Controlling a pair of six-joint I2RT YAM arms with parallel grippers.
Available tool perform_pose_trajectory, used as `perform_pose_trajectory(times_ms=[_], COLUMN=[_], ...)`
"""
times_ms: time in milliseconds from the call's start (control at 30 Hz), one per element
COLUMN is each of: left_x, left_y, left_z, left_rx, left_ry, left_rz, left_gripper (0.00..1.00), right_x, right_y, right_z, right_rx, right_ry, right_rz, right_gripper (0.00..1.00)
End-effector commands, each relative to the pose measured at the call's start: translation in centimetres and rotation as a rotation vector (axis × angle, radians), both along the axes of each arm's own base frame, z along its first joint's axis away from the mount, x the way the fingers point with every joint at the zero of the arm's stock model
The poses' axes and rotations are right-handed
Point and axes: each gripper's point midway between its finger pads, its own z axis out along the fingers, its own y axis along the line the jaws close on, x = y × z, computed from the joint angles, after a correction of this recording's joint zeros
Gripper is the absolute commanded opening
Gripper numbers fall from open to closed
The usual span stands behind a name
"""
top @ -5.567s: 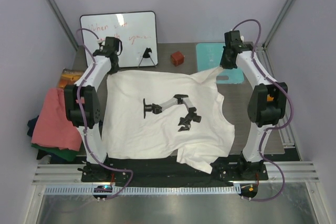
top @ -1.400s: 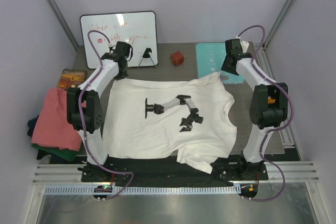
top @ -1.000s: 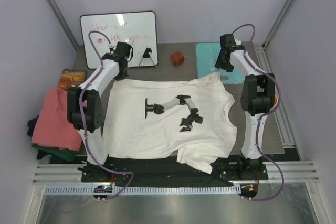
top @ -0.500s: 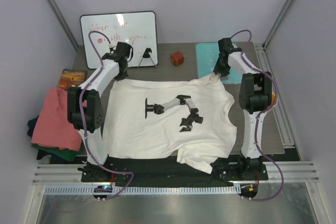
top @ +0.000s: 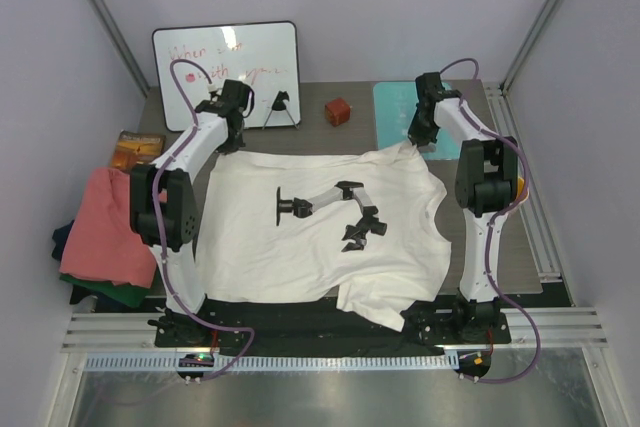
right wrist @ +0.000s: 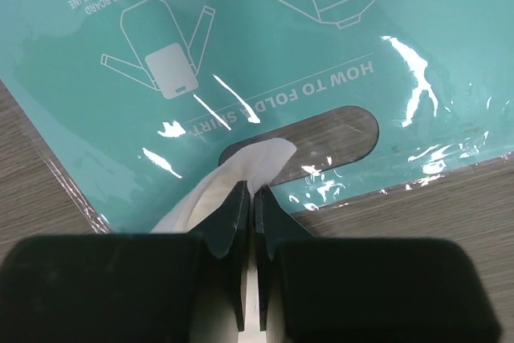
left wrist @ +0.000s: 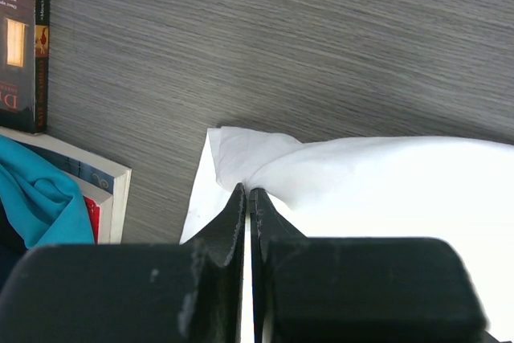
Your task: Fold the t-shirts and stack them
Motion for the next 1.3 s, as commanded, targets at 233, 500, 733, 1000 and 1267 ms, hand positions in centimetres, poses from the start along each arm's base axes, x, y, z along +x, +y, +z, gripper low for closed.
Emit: perform_pose_trajectory(times_ms=[233, 500, 733, 1000, 1267], left_x=[0.6, 0.6, 0.4, 0.5, 0.6], left_y=[-0.1, -0.3, -0.3, -0.4, -0.7], left_z=[1.1, 0.8, 1.2, 0.5, 0.2], left_rx=[-0.011, -0.017, -0.013, -0.015, -0.024], left_ry=[-0.027, -0.018, -0.04, -0.014, -0.006], left_rz=[0.008, 0.004, 0.006, 0.0, -0.01], left_gripper=[0.0, 0.0, 0.0, 0.0, 0.0], right_x=[2.9, 3.4, 4.0, 2.1, 0.8], right_y=[0.4, 1.1, 1.2, 0.4, -0.1], right_z=[8.6, 10.8, 13.2, 8.8, 7.2], right_rx=[-0.001, 0.028, 0.025, -0.021, 0.014], right_ry=[-0.171, -0.218, -0.275, -0.143, -0.171], right_rz=[0.025, 0.063, 0.08, 0.104, 0.063], right_gripper=[0.11, 0.01, 0.06, 0.34, 0.37])
